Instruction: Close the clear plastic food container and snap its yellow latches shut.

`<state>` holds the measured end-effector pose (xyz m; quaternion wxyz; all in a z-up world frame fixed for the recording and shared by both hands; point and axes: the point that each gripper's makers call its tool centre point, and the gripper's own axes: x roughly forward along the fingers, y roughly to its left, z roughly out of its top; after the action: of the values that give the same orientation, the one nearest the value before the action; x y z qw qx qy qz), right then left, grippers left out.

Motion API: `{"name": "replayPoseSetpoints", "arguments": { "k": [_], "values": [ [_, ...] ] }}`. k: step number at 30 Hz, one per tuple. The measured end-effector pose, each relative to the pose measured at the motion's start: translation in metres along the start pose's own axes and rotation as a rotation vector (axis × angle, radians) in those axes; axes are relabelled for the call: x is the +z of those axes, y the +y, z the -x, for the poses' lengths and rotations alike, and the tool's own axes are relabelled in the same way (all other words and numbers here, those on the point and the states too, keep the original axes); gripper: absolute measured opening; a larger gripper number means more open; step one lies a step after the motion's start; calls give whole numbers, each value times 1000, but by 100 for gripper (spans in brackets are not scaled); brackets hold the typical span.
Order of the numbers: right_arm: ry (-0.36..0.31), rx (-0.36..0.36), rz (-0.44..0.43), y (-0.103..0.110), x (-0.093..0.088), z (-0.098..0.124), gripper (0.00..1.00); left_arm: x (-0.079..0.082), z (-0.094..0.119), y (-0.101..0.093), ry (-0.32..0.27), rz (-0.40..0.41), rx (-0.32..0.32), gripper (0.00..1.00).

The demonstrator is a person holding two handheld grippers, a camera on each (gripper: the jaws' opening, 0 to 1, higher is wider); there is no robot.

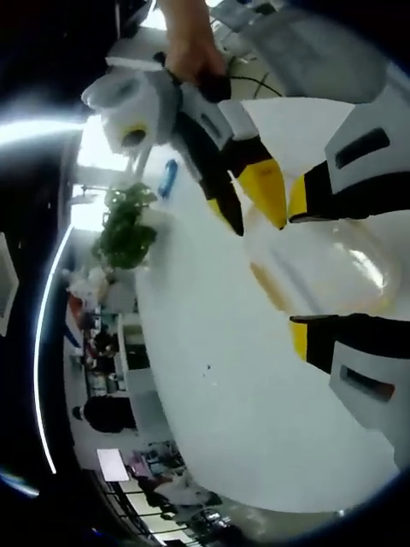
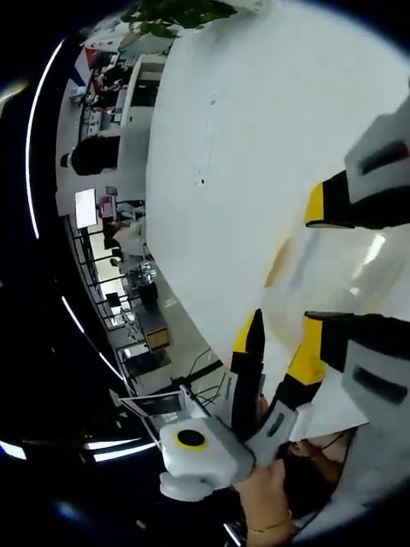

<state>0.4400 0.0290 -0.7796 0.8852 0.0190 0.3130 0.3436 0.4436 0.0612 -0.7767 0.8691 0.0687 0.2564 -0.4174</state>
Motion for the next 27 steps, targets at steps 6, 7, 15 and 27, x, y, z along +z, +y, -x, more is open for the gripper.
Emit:
{"name": "replayPoseSetpoints", "arguments": {
  "k": [6, 7, 15, 27],
  "values": [
    [26, 21, 33, 3, 2, -11, 33, -7, -2, -4, 20, -14, -12, 42],
    [32, 30, 41, 4, 1, -14, 33, -8, -2, -5, 25, -25, -16, 42],
    [90, 54, 71, 2, -5, -28, 33, -12, -1, -11, 39, -41, -22, 41],
    [99, 135, 164, 3, 10, -35, 39, -29, 5, -30, 103, -185, -48, 45]
  ]
}}
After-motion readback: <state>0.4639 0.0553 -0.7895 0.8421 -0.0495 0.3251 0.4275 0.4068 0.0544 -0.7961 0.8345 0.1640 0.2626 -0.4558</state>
